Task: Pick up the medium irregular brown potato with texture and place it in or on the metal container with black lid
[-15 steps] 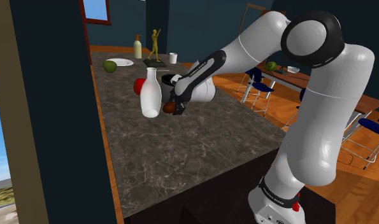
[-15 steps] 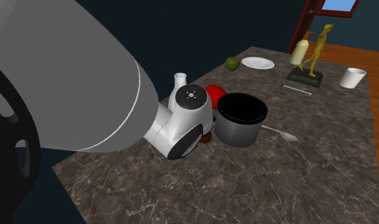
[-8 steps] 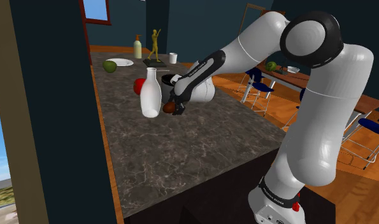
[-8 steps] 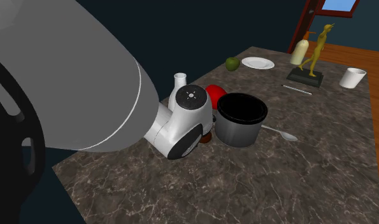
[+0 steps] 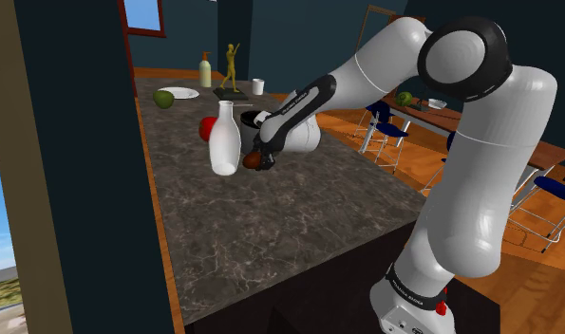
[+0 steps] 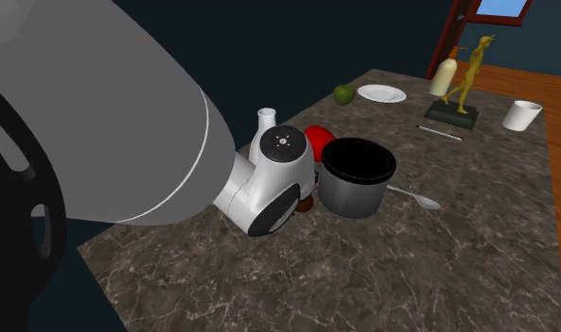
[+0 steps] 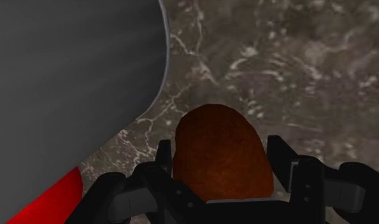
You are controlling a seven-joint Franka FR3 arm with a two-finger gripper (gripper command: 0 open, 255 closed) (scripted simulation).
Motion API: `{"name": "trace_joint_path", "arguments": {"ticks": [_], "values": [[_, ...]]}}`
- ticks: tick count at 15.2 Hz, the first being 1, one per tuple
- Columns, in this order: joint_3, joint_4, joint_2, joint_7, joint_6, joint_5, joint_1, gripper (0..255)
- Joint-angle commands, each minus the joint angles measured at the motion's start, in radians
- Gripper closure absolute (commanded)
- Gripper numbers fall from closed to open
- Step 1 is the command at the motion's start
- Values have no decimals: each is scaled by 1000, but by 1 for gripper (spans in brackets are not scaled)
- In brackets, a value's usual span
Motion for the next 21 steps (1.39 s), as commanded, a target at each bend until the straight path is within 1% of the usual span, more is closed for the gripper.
{"name": "trace_joint_path", "arguments": {"ticks": [1, 2, 6, 10, 15, 21], "values": [[0, 0, 0, 0, 0, 0, 0, 255], [1, 0, 1, -2, 0, 2, -1, 255], [-55, -1, -46, 77, -45, -91, 39, 255], [-90, 5, -92, 146, -93, -177, 62, 255], [-109, 19, -145, 216, -156, -265, 69, 255], [-113, 46, -201, 273, -234, -338, 66, 255]]}}
